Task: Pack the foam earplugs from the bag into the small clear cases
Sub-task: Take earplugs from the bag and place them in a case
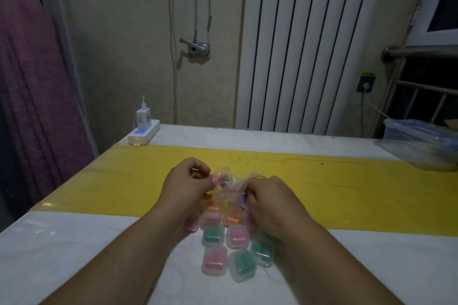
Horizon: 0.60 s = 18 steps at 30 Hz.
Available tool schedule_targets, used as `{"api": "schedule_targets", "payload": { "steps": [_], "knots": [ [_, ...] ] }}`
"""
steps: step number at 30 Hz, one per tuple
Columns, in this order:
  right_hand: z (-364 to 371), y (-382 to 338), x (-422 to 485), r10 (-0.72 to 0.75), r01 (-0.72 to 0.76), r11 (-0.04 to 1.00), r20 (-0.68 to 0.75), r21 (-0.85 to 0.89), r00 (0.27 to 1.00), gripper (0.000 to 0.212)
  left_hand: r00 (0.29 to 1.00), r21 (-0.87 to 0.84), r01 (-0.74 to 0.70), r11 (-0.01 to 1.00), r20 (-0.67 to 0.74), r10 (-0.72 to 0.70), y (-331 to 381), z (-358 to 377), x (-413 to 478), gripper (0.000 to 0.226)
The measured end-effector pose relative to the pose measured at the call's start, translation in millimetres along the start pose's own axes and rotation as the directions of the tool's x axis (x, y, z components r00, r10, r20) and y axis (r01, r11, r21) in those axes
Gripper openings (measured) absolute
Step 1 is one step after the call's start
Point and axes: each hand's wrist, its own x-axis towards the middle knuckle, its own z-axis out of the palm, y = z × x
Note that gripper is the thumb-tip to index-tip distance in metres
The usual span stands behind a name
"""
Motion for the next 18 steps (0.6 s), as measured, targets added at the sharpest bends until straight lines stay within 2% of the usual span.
{"api": "schedule_targets", "payload": {
  "steps": [4, 8, 14, 18],
  "knots": [
    [0.1, -1.3, -2.1, -0.079, 0.079, 0.996, -0.005, -0.045, 0.997, 0.020, 1.000, 0.045, 0.011, 0.999, -0.022, -0.010, 0.6, -1.7, 3.4, 0.014],
    [1.8, -0.2, 0.2, -0.131, 0.121, 0.988, -0.105, -0.101, 0.986, 0.019, 1.000, 0.112, -0.012, 0.994, -0.021, 0.014, 2.4, -2.4, 4.0, 0.012],
    [4.1, -2.5, -2.5, -0.102, 0.100, 0.995, -0.110, -0.027, 0.989, 0.015, 0.999, 0.079, 0.010, 0.997, 0.031, -0.013, 5.0, -2.3, 0.6, 0.014],
    [5.1, -6.6, -1.6, -0.172, 0.159, 0.980, -0.102, -0.123, 0.980, 0.022, 0.998, 0.036, 0.003, 0.999, 0.060, -0.005, 7.5, -1.1, -2.2, 0.016]
  ]
}}
